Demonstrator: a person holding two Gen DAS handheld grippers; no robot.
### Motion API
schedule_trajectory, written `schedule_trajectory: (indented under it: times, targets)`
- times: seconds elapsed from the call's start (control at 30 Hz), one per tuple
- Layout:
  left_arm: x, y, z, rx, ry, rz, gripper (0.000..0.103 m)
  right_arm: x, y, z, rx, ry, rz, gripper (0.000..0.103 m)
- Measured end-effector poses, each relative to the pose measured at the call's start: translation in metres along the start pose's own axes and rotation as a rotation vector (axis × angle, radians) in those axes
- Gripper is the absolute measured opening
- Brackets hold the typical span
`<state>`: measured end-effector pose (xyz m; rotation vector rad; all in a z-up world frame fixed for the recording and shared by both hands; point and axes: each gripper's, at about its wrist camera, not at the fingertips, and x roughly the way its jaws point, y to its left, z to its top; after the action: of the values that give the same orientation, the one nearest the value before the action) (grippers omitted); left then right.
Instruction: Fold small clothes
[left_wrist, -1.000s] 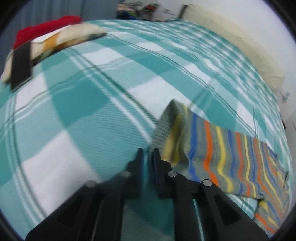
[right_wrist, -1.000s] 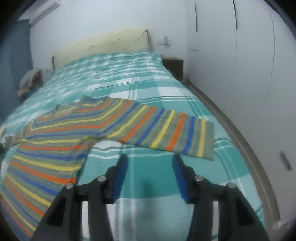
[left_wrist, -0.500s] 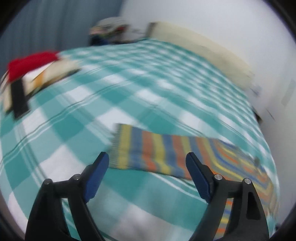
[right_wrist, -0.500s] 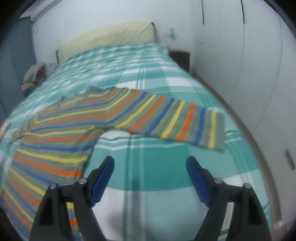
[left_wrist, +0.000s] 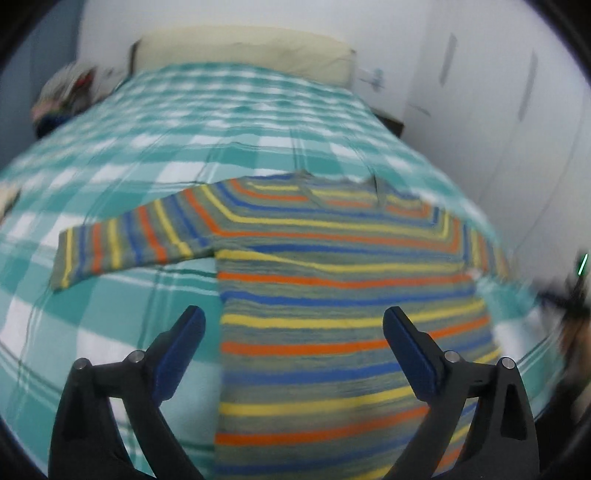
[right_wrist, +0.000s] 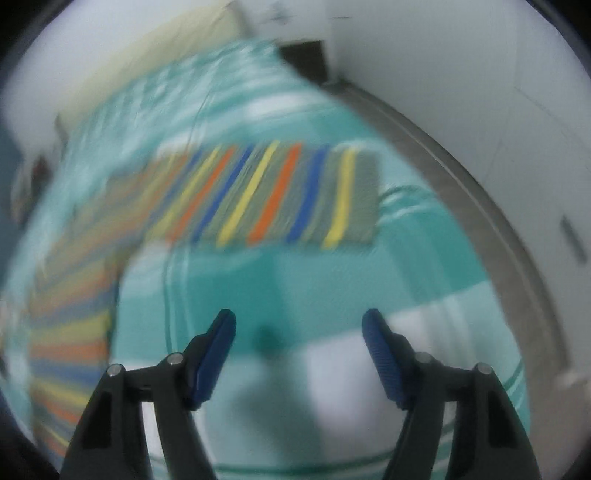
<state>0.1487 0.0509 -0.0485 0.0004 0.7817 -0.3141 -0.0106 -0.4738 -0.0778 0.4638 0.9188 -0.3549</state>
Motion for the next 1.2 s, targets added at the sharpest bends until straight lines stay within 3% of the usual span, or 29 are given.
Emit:
schedule_trajectory:
  times: [0.1, 0.2, 0.43, 0.53, 0.63, 0.77, 0.8, 0.9, 0.97, 1.07, 1.1, 1.2]
  targets:
    - [0.012, -0.010, -0.004, 0.090, 0.014, 0.067, 0.098, -0.006, -0.035, 0.039, 0.163, -0.088, 0.111, 0.071]
    - [0.015, -0.007, -0.004, 0.088, 0.006, 0.072, 0.098, 0.019, -0.066, 0.067, 0.285, -0.063, 0.166, 0.071]
    - [0.029, 0.007, -0.009, 0.029, 0.044, 0.084, 0.098, 0.061, -0.088, 0.067, 0.378, -0.006, 0.237, 0.061]
    - [0.040, 0.007, -0.012, 0.011, 0.085, 0.074, 0.098, 0.065, -0.080, 0.074, 0.320, 0.002, 0.221, 0.047]
    - [0.043, 0.002, -0.015, 0.025, 0.094, 0.075, 0.098, 0.079, -0.081, 0.073, 0.330, 0.050, 0.204, 0.044]
    - [0.044, -0.006, -0.017, 0.067, 0.096, 0.079, 0.098, 0.082, -0.079, 0.074, 0.325, 0.047, 0.186, 0.043]
    - [0.044, -0.007, -0.018, 0.071, 0.098, 0.079, 0.098, 0.085, -0.077, 0.074, 0.317, 0.054, 0.177, 0.039]
    - [0.045, -0.011, -0.019, 0.085, 0.103, 0.082, 0.098, 0.088, -0.069, 0.076, 0.269, 0.077, 0.157, 0.002]
    - [0.044, -0.012, -0.019, 0.089, 0.100, 0.086, 0.098, 0.079, -0.069, 0.077, 0.276, 0.038, 0.131, 0.002]
    - [0.040, -0.012, -0.018, 0.086, 0.091, 0.081, 0.098, 0.059, -0.057, 0.080, 0.197, -0.038, 0.010, 0.001]
    - [0.040, -0.011, -0.018, 0.085, 0.091, 0.082, 0.098, 0.063, -0.052, 0.080, 0.157, -0.015, -0.042, 0.001]
    - [0.038, -0.009, -0.016, 0.075, 0.090, 0.089, 0.098, 0.070, -0.046, 0.075, 0.145, 0.012, -0.064, 0.001]
